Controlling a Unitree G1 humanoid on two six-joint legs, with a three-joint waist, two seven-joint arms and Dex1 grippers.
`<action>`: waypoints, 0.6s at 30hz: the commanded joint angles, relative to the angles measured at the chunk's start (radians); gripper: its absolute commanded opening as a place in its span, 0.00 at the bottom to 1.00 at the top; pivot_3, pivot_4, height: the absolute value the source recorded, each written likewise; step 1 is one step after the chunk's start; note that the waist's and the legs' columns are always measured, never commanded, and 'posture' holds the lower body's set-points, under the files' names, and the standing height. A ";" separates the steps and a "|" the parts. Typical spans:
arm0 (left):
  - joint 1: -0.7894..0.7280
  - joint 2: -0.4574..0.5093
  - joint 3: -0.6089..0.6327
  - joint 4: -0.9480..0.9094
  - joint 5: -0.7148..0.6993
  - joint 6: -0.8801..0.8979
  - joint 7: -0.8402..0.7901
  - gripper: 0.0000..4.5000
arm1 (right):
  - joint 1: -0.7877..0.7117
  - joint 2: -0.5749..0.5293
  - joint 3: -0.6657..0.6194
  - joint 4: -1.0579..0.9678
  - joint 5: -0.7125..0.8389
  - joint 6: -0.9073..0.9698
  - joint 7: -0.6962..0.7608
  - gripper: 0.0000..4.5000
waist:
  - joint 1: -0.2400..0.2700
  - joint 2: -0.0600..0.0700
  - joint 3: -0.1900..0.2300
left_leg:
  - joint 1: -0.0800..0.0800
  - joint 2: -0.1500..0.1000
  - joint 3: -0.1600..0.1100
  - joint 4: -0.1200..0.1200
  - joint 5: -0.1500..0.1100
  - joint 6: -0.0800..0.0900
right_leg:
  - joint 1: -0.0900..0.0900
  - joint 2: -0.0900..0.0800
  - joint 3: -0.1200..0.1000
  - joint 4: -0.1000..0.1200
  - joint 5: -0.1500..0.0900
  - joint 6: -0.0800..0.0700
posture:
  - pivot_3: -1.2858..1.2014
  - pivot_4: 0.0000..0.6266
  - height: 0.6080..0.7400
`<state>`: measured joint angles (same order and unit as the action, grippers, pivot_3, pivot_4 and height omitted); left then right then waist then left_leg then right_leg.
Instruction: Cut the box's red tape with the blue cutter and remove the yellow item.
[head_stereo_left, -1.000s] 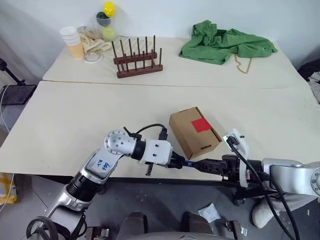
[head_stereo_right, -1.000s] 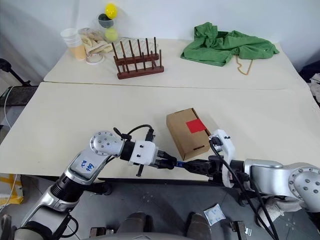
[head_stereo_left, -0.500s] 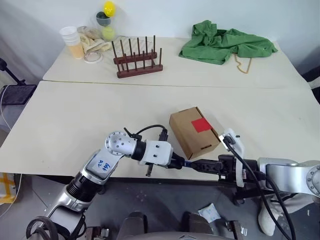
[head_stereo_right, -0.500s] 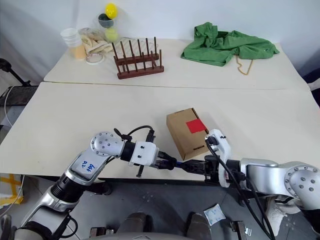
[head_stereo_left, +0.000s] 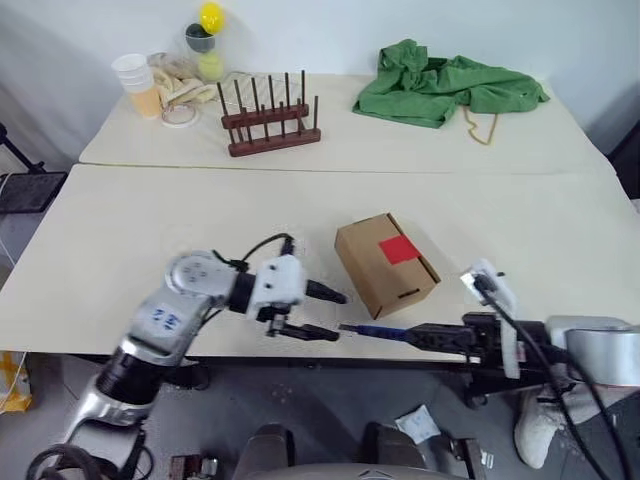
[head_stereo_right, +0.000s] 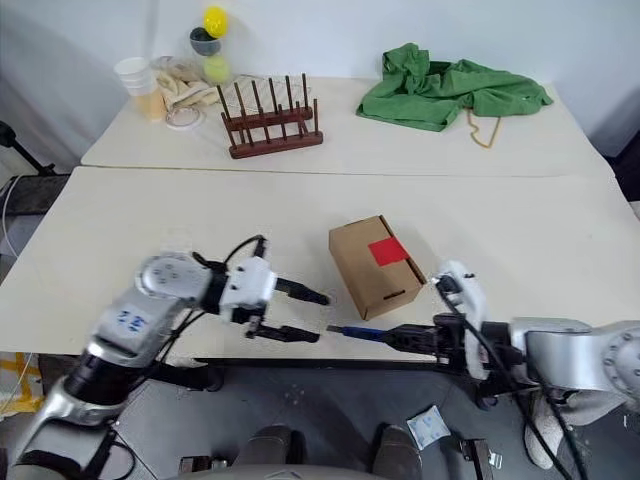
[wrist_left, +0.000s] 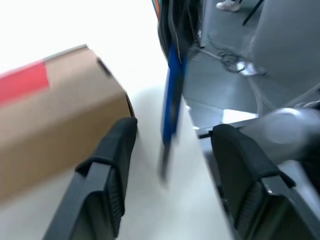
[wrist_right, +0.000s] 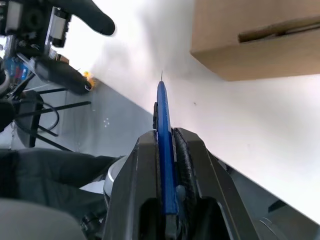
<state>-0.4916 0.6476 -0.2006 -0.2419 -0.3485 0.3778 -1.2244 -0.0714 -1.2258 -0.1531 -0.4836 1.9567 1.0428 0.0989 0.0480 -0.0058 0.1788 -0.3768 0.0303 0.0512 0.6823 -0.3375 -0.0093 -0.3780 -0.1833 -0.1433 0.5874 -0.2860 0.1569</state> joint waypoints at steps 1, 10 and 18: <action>0.013 0.067 0.097 -0.004 -0.109 0.112 -0.034 0.58 | 0.114 -0.067 -0.238 -0.045 0.015 0.070 0.192 0.03 | 0.006 -0.001 0.000 | 0.000 0.000 0.000 0.000 0.000 0.000 | 0.000 0.000 0.000 0.000 0.000 0.000 | 0.52 0.24 1.00; -0.089 0.006 0.156 0.271 -0.107 0.098 0.016 0.25 | 0.504 -0.046 -0.961 -0.014 -0.021 0.433 0.329 0.03 | 0.029 -0.002 0.001 | 0.000 0.000 0.000 0.000 -0.001 0.001 | 0.001 0.000 0.000 -0.001 0.000 0.000 | 0.52 0.24 1.00; -0.325 -0.274 0.082 0.482 -0.089 0.033 0.035 0.00 | 0.384 -0.083 -1.017 0.052 -0.276 0.383 0.430 0.03 | 0.029 -0.005 0.002 | -0.001 -0.001 0.000 0.001 -0.001 0.002 | 0.001 0.000 0.001 -0.002 0.001 0.001 | 0.52 0.24 1.00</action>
<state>-0.7894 0.3798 -0.1246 0.2298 -0.4266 0.4330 -1.1681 0.3277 -1.2992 -1.1836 -0.4569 1.7263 1.4712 0.5164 0.0768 -0.0104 0.1811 -0.3782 0.0291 0.0516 0.6835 -0.3391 -0.0079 -0.3772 -0.1832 -0.1428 0.5848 -0.2846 0.1582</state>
